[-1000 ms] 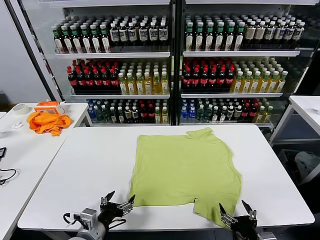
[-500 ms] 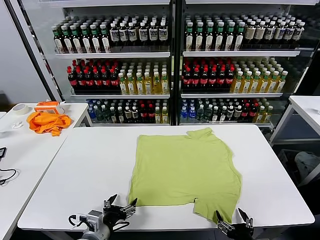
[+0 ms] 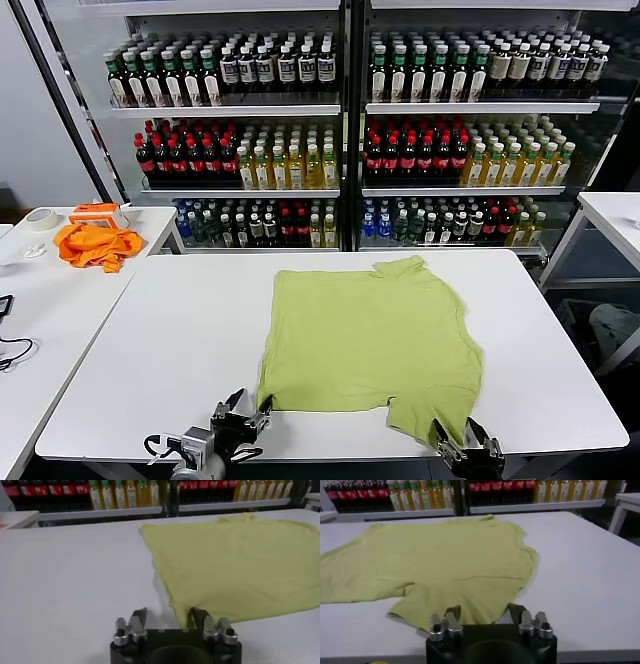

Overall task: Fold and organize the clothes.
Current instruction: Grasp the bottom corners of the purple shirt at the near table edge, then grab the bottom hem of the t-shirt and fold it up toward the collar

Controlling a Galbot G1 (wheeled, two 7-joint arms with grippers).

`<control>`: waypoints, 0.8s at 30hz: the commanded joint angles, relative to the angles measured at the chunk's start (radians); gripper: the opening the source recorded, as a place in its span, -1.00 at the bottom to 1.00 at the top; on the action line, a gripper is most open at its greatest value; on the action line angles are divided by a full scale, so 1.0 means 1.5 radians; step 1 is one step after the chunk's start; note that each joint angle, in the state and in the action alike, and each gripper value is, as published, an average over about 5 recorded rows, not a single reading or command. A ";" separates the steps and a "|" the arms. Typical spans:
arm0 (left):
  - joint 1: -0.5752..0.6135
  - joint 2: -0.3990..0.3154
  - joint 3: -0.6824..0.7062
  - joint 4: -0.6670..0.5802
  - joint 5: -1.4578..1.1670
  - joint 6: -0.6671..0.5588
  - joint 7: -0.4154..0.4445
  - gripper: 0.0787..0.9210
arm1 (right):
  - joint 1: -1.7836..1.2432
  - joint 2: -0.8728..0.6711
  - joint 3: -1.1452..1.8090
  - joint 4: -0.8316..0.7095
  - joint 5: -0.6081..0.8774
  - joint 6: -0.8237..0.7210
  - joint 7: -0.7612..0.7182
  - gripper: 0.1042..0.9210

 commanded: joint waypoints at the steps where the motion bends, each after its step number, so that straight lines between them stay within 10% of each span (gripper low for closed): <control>1: 0.001 -0.008 0.014 0.008 0.017 0.000 0.004 -0.06 | 0.003 0.001 -0.003 -0.003 0.016 -0.007 0.002 -0.35; 13: -0.019 0.007 -0.013 -0.017 0.008 -0.029 0.057 -0.92 | 0.013 -0.012 0.014 0.031 0.024 0.003 -0.015 -1.00; 24: 0.038 0.063 -0.057 -0.096 -0.067 -0.031 0.056 -1.00 | -0.071 -0.042 0.068 0.120 0.051 -0.024 -0.015 -1.00</control>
